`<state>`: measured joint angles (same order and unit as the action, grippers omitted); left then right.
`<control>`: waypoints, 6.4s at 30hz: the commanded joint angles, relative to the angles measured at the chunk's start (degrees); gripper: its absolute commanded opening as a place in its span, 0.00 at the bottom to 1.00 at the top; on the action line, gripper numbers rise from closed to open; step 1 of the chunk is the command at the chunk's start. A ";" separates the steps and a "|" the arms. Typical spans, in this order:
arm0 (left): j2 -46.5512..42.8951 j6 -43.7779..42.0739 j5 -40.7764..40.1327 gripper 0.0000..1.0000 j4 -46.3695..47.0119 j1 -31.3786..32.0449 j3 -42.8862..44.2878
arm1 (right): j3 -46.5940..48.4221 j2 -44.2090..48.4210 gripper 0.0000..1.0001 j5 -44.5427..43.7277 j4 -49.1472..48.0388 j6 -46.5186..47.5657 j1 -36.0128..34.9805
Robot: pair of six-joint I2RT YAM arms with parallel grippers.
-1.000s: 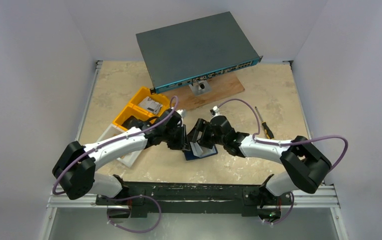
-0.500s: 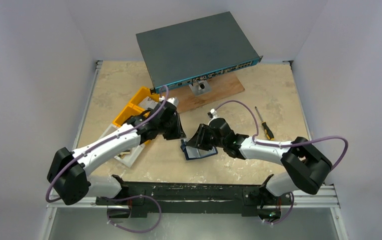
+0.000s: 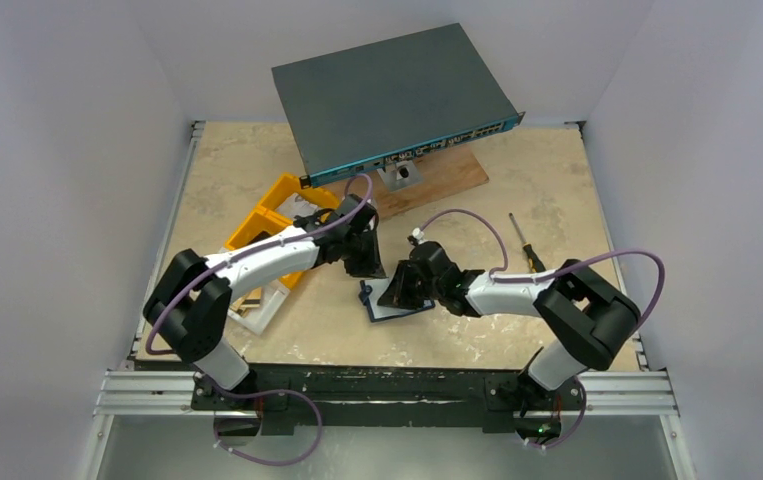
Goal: Take the credit cards out of the card holder
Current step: Remove the credit card from the card holder.
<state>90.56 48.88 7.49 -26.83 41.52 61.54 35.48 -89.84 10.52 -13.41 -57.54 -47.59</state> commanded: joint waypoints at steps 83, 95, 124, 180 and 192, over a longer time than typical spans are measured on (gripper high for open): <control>13.20 -7.22 -3.44 0.00 -3.35 0.24 0.96 | 3.72 13.90 0.51 -9.31 17.24 9.04 0.35; 12.97 -7.66 -1.93 0.00 -0.95 0.23 -0.45 | 0.35 13.48 0.55 -7.25 16.33 12.58 6.41; 11.39 -8.99 0.68 0.00 1.18 0.23 0.16 | -4.07 5.39 0.54 6.86 1.14 6.28 5.50; 8.42 -10.75 -2.29 0.03 -7.23 -2.53 -0.66 | 0.74 -0.15 0.55 4.49 -5.20 6.91 -0.22; 6.13 -11.44 0.35 0.00 -4.34 -2.75 -4.33 | 0.67 -0.78 0.55 7.27 -11.84 3.26 -0.17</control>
<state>98.28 38.35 6.94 -32.36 39.29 58.22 34.72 -90.91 16.29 -19.84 -52.77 -47.62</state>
